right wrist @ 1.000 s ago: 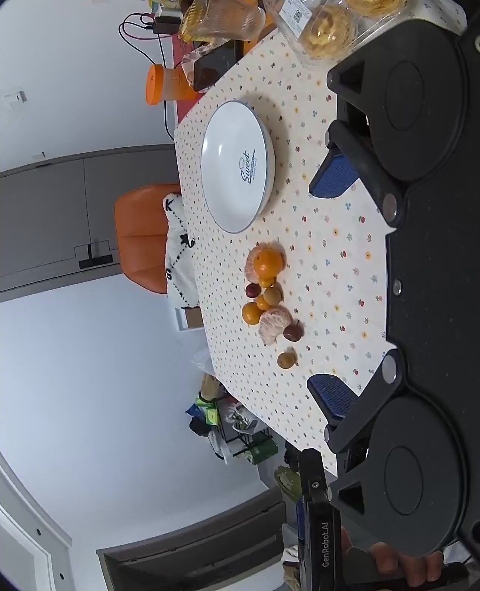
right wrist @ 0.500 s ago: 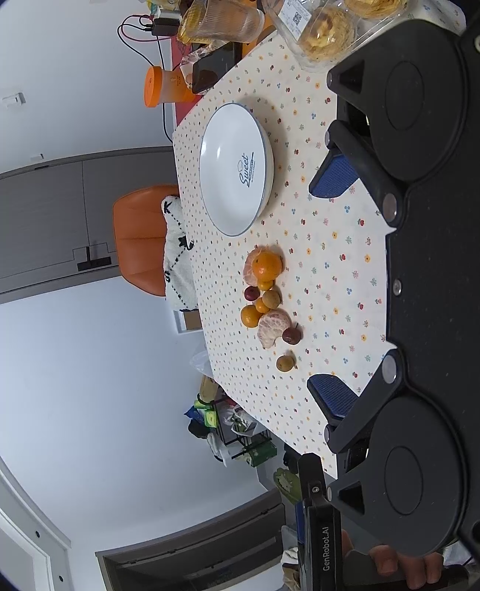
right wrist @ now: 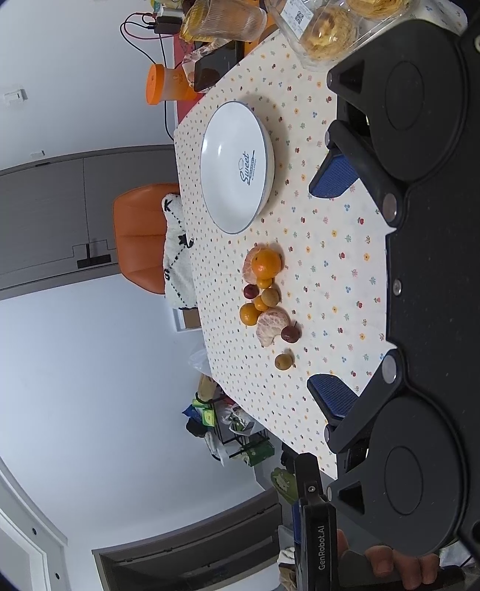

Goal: Organize fruits

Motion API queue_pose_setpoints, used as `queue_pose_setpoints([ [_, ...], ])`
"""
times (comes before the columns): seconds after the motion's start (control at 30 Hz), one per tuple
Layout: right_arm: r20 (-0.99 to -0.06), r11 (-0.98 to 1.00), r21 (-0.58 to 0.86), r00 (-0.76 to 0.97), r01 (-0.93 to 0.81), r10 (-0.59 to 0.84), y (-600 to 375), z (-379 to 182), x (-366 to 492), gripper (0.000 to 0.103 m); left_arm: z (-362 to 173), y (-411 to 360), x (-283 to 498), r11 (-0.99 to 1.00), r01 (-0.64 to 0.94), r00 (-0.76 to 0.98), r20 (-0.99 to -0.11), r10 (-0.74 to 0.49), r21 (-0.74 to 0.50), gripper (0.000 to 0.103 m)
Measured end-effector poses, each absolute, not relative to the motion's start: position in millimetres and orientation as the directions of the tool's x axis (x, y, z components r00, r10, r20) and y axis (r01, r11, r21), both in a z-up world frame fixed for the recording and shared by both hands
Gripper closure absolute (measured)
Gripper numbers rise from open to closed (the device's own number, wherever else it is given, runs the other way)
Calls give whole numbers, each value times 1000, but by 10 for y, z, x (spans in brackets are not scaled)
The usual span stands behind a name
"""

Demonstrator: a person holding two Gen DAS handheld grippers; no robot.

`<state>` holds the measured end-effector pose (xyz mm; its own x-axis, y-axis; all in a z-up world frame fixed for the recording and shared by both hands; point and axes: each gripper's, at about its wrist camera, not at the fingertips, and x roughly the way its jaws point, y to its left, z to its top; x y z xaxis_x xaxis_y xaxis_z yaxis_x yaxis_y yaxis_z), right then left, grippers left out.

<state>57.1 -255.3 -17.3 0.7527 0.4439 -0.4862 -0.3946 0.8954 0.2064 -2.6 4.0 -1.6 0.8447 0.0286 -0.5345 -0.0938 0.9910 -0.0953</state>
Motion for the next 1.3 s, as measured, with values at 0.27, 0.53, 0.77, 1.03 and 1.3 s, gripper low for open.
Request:
queue_pose_setpoints([
  [0.27,-487,897,202,754,-394,441,-2550,-180,565,0,-13,35,-35,991,-94,846,-533,30,-94,0],
  [0.53,-490,898,202,754,-391,438,-2565,-182,573,0,-11,21,-28,991,-95,846,-532,32,-91,0],
  [0.77,-493,900,202,754,-386,434,-2570,-187,580,0,-10,22,-30,992,-95,846,-532,33,-89,0],
  [1.03,-491,903,197,759,-382,428,-2581,-195,596,0,-16,25,-34,992,-91,847,-530,30,-89,0],
  [1.3,-501,906,196,756,-375,421,-2574,-241,663,0,-73,36,60,991,-92,839,-543,26,-94,0],
])
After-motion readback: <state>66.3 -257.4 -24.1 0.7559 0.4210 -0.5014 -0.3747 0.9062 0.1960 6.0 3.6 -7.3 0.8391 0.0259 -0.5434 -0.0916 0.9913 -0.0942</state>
